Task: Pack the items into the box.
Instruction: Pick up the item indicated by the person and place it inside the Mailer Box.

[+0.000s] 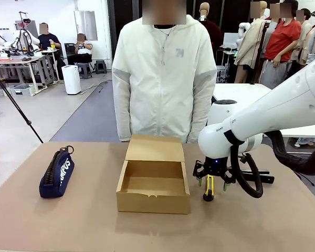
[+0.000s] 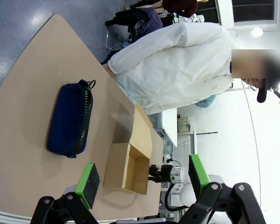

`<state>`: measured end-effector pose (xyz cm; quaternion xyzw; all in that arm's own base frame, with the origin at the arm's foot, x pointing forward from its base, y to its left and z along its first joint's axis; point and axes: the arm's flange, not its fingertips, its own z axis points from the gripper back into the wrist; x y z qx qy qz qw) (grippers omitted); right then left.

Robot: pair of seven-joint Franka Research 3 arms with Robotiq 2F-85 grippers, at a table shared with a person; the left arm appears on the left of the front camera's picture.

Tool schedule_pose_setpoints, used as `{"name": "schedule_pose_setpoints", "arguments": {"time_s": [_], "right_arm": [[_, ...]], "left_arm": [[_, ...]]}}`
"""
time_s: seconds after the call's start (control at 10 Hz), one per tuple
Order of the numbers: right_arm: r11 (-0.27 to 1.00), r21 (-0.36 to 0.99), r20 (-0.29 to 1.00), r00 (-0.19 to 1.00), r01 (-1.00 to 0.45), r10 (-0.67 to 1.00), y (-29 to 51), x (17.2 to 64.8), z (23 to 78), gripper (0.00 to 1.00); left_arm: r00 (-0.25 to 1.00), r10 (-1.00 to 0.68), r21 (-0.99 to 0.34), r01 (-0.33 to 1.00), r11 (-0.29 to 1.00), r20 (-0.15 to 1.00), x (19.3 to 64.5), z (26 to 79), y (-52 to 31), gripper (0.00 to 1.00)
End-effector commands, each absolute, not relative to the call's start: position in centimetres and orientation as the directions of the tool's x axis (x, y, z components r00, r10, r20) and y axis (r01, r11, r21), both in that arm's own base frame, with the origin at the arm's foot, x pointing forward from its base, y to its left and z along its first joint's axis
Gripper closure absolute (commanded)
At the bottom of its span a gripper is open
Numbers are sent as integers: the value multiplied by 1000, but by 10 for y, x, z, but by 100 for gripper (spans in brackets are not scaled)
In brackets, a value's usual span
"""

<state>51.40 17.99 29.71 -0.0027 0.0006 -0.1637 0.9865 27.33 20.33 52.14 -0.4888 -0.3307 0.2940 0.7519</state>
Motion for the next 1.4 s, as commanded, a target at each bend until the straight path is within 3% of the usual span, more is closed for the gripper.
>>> {"name": "schedule_pose_setpoints", "arguments": {"time_s": [0.0, 0.2, 0.3, 0.4, 0.5, 1.3], "right_arm": [[954, -8, -14, 954, 299, -299, 185, 528, 290, 0], [957, 16, -13, 957, 291, -291, 186, 532, 289, 0], [958, 19, -7, 959, 285, -284, 185, 532, 292, 18], [956, 17, -23, 956, 294, -293, 185, 532, 292, 73], [957, 14, -33, 956, 291, -290, 184, 532, 292, 100], [961, -11, -47, 959, 278, -278, 185, 535, 293, 100]], "left_arm": [[606, 766, -935, -98, 340, 214, 273, 522, 204, 0], [606, 766, -935, -98, 340, 214, 273, 522, 204, 0], [606, 766, -935, -98, 340, 214, 273, 522, 204, 0], [606, 766, -935, -98, 340, 214, 273, 522, 204, 0], [606, 766, -935, -98, 340, 214, 273, 522, 204, 0], [606, 766, -935, -98, 340, 214, 273, 522, 204, 0]]}}
